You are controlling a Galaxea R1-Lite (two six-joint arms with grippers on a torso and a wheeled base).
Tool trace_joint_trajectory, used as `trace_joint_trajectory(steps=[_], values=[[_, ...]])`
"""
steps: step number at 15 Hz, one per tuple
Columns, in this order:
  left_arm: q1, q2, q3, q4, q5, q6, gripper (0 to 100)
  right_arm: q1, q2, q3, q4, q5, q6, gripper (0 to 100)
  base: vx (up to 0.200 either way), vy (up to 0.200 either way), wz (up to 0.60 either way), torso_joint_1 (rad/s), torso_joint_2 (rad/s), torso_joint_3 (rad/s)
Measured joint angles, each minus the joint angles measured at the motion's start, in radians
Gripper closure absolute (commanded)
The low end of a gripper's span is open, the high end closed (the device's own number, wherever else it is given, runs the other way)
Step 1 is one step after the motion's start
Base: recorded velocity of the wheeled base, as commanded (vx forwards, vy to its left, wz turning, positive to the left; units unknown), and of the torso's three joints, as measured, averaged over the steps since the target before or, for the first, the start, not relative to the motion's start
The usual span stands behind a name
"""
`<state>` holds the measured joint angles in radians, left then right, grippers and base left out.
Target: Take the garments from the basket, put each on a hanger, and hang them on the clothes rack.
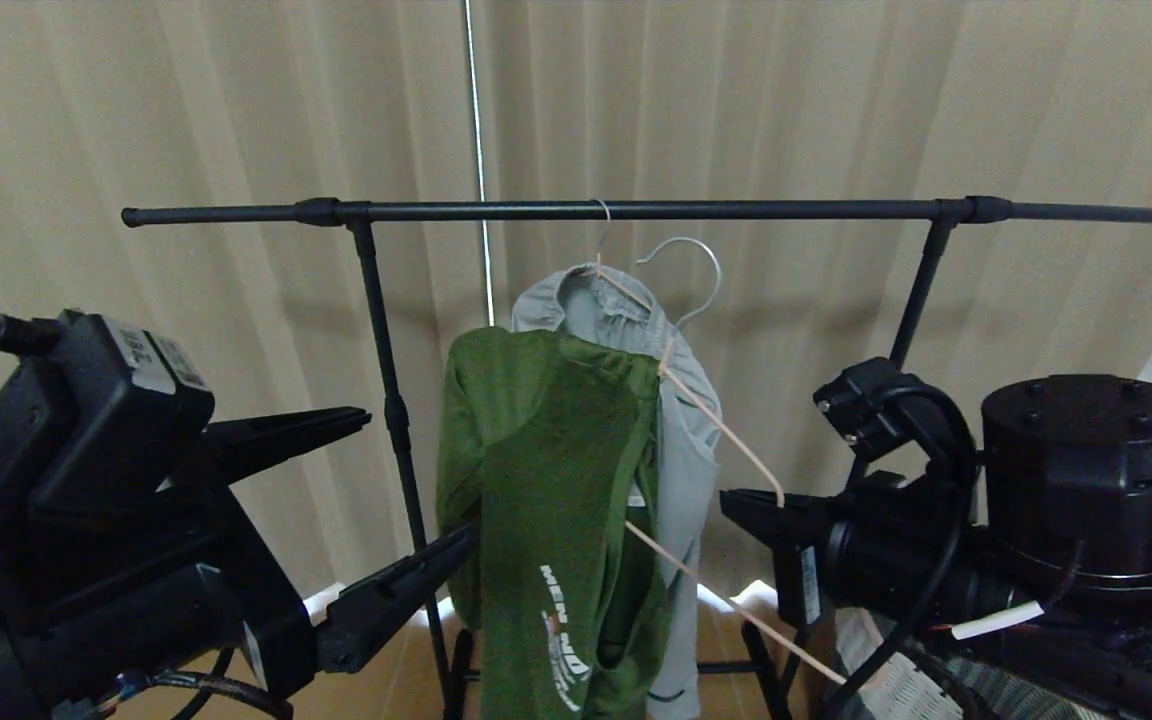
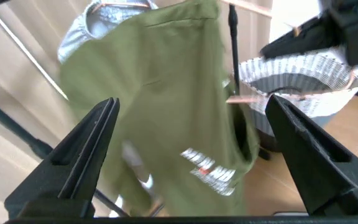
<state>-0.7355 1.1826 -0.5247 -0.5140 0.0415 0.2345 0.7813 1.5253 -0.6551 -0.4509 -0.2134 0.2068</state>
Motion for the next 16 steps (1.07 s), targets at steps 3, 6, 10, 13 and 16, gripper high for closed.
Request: trace_joint_trajectory(steps=[3,6,10,13,16], values=[[0.029,-0.023,0.010,-0.002,0.001,0.011,0,-0.085,-0.051,0.057,0.000,0.038,-0.095,100,0.000,0.000,0.00,0.000,0.00,0.000],[0.114,-0.028,0.010,-0.004,-0.003,0.158,0,-0.157,-0.086,0.070,-0.016,0.266,-0.222,100,0.000,0.000,0.00,0.000,0.00,0.000],[0.176,-0.029,0.000,-0.004,-0.128,0.315,0,-0.221,-0.067,0.062,-0.034,0.428,-0.400,100,0.000,0.000,0.00,0.000,0.00,0.000],[0.200,-0.009,-0.024,0.000,-0.202,0.361,0,-0.223,-0.039,0.061,-0.078,0.434,-0.405,100,0.000,0.000,0.00,0.000,0.00,0.000],[0.199,0.066,-0.066,0.002,-0.210,0.443,0,-0.187,-0.032,0.070,-0.086,0.434,-0.409,100,0.000,0.000,0.00,0.000,0.00,0.000]])
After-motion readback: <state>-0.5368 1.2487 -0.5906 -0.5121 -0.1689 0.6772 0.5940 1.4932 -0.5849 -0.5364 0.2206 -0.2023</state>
